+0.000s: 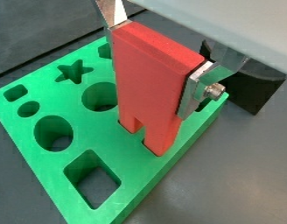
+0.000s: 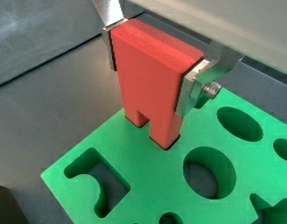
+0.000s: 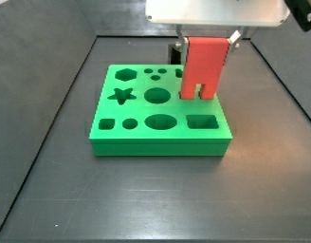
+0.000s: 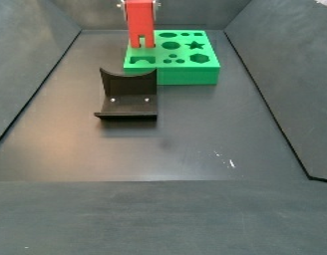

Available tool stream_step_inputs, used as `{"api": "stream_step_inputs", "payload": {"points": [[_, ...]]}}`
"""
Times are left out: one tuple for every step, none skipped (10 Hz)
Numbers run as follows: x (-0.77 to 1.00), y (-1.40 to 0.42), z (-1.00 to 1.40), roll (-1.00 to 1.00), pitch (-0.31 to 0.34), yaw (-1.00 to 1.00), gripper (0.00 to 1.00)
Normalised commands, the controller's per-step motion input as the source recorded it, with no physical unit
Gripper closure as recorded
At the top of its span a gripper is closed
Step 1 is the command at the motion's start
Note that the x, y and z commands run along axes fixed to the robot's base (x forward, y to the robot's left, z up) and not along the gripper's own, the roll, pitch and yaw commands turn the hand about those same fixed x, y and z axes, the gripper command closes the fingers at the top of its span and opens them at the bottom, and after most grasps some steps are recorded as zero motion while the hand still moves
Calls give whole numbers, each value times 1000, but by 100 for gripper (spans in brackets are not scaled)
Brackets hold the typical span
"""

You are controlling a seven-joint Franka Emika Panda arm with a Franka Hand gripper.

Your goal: Insert the double-square object.

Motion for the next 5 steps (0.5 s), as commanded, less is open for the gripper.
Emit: {"api": "stream_step_inputs", "payload": {"points": [[69,0,-266,0,0,0,100],[37,0,-280,0,-1,0,100],[0,0,-200,21,0,-14,100],[0,0,-129,0,-3,-60,100],[0,0,0,0,0,0,100]]}}
